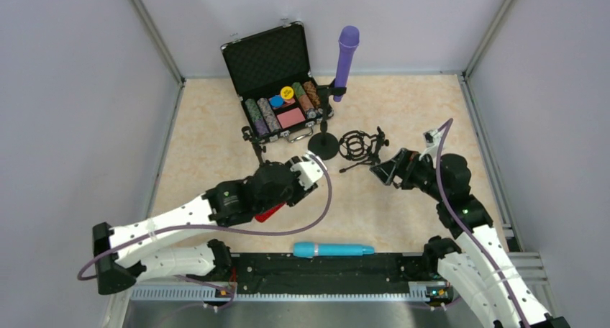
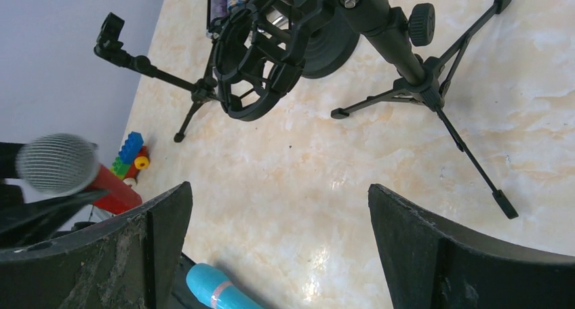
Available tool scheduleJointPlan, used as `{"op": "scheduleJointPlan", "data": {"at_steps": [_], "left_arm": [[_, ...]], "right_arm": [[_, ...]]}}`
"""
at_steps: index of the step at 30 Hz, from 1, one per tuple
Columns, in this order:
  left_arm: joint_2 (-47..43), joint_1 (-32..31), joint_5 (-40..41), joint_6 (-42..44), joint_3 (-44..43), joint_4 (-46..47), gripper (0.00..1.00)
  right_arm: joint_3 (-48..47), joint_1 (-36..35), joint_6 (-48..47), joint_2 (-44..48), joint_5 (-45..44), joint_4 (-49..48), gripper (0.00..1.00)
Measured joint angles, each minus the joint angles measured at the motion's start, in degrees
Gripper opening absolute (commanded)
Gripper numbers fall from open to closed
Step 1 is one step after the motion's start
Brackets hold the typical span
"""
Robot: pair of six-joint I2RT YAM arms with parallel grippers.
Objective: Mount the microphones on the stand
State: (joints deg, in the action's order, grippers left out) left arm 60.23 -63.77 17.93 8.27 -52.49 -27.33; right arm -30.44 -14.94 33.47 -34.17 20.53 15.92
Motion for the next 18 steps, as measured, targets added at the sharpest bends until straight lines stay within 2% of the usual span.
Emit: {"op": "scheduleJointPlan", "data": {"at_steps": [5, 9, 15, 18], "left_arm": [[-10.4, 0.0, -3.9, -1.4, 2.6, 7.6, 0.0], [-16.2, 0.0, -7.1, -6.3, 7.1, 14.5, 0.0], [-17.3, 0.0, -10.3, -14.9, 9.9, 19.0, 0.0], [-17.3, 0.0, -11.3, -19.1, 11.0, 22.2, 0.0]], "right_arm": [[0.0, 0.0, 0.0, 0.8, -0.3, 0.0, 0.98], [0.0, 0.0, -0.1, 1.3, 0.1, 0.0, 0.98], [0.0, 0.0, -0.7, 5.3, 2.7, -0.9, 0.97], [0.7, 0.0, -0.9, 8.9, 5.7, -4.3, 0.97]]}}
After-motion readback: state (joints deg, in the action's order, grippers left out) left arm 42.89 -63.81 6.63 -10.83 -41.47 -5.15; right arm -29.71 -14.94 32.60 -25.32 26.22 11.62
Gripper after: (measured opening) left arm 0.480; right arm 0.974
